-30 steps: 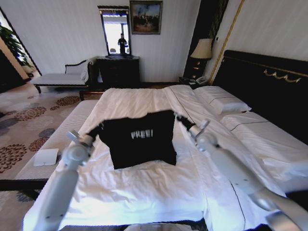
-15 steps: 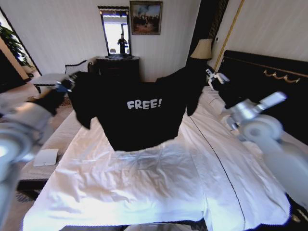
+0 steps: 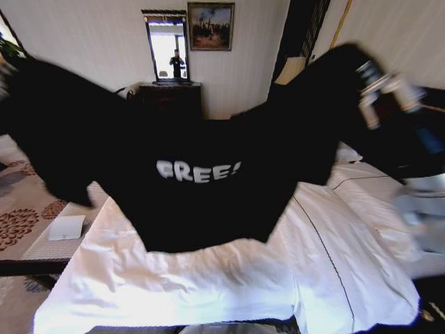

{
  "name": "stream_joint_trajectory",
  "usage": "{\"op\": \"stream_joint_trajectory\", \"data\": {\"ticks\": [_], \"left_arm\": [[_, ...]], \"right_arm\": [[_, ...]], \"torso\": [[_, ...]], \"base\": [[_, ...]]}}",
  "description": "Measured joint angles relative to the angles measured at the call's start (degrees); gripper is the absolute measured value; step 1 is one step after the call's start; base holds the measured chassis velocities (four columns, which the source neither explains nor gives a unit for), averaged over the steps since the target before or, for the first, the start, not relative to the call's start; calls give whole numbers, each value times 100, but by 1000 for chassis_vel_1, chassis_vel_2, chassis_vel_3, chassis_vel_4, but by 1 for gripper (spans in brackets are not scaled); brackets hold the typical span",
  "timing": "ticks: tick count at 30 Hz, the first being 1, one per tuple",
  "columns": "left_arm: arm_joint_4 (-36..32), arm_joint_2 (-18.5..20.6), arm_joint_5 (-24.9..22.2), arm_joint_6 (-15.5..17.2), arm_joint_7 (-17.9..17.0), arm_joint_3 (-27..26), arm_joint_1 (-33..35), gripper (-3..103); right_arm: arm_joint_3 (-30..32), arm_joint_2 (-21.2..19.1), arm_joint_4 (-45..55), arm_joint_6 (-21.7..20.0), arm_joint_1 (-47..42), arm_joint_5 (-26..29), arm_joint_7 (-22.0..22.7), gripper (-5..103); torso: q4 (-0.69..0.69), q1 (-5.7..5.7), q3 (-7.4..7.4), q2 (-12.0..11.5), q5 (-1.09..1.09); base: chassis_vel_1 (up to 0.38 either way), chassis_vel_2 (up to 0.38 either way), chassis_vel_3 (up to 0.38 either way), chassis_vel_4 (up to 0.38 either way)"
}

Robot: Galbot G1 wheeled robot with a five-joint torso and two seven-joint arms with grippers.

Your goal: Fold the clothes on the bed.

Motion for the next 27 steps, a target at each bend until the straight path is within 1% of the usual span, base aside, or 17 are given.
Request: {"op": "stream_joint_trajectory", "data": {"ticks": [2, 3, 4, 5, 6, 7, 8, 9, 10, 12, 14, 15, 17, 20, 21, 23, 27], "left_arm": [[11, -34, 364, 303, -61, 482, -56, 1], [57, -180, 848, 596, -87, 1181, -41, 1], [148, -286, 1221, 761, -111, 1711, -48, 1], [376, -465, 1875, 957, -123, 2537, -84, 1], [376, -465, 1875, 957, -123, 2537, -84, 1], [658, -621, 2537, 1045, -101, 3228, -140, 1], [1127, -824, 3353, 1055, -6, 4051, -264, 1], [1612, -1004, 3986, 1013, 113, 4728, -388, 1], [1612, -1004, 3986, 1013, 113, 4728, -388, 1], [2621, -1467, 5032, 838, 379, 5943, -670, 1], [3712, -1970, 5868, 462, 696, 6784, -996, 1], [3712, -1970, 5868, 462, 696, 6784, -996, 1], [4664, -2385, 6401, 96, 909, 7228, -1226, 1], [5444, -2711, 6850, -274, 1181, 7544, -1412, 1], [5444, -2711, 6850, -274, 1181, 7544, -1412, 1], [5814, -2857, 7085, -457, 1344, 7668, -1542, 1], [6131, -2999, 7153, -627, 1413, 7762, -1702, 1]], "right_arm": [[-405, 44, -16, -496, 37, -134, 552, 0], [-1027, 192, -47, -852, -30, -444, 848, 0], [-1612, 339, -173, -1030, -53, -747, 998, 0], [-2374, 531, -487, -1168, -62, -1117, 1113, 0], [-2374, 531, -487, -1168, -62, -1117, 1113, 0], [-3062, 709, -824, -1250, -46, -1391, 1182, 0], [-3910, 956, -1284, -1291, 34, -1678, 1258, 0], [-4431, 1142, -1639, -1297, 115, -1848, 1255, 0], [-4431, 1142, -1639, -1297, 115, -1848, 1255, 0], [-5318, 1544, -2562, -1226, 319, -2259, 1154, 0], [-5934, 1951, -3543, -1009, 526, -2751, 872, 0], [-5934, 1951, -3543, -1009, 526, -2751, 872, 0], [-6284, 2216, -4331, -736, 707, -3229, 544, 0], [-6550, 2511, -5222, -364, 931, -3635, 283, 0], [-6550, 2511, -5222, -364, 931, -3635, 283, 0], [-6631, 2674, -5577, -171, 1034, -3706, 216, 0], [-6744, 2854, -5932, 36, 1179, -3811, 149, 0]], "torso": [[-1, 0, 1, 0, 1], [-1, 0, 1, 0, 0], [-2, 1, 2, 0, 2], [-2, 3, 3, -1, 2], [-2, 3, 3, -1, 2], [-1, 3, 4, -2, 2], [0, 5, 4, -3, 5], [-1, 6, 4, -3, 6], [-1, 6, 4, -3, 6], [0, 7, 6, -5, -2], [-1, 7, 6, -5, 4], [-1, 7, 6, -5, 4], [-2, 6, 5, -5, -1], [-1, 4, 4, -4, 3], [-1, 4, 4, -4, 3], [-2, 4, 3, -4, 2], [-1, 3, 3, -4, 3]], "base": [[0, 0, 0, 0], [0, 0, 0, 0], [0, 0, 0, 0], [0, 0, 0, 0], [0, 0, 0, 0], [0, 0, 0, 0], [0, 0, 0, 0], [0, 0, 0, 0], [0, 0, 0, 0], [0, 0, 0, 0], [0, 0, 0, 0], [0, 0, 0, 0], [0, 0, 0, 0], [0, 0, 0, 0], [0, 0, 0, 0], [0, 0, 0, 0], [0, 0, 0, 0]]}}
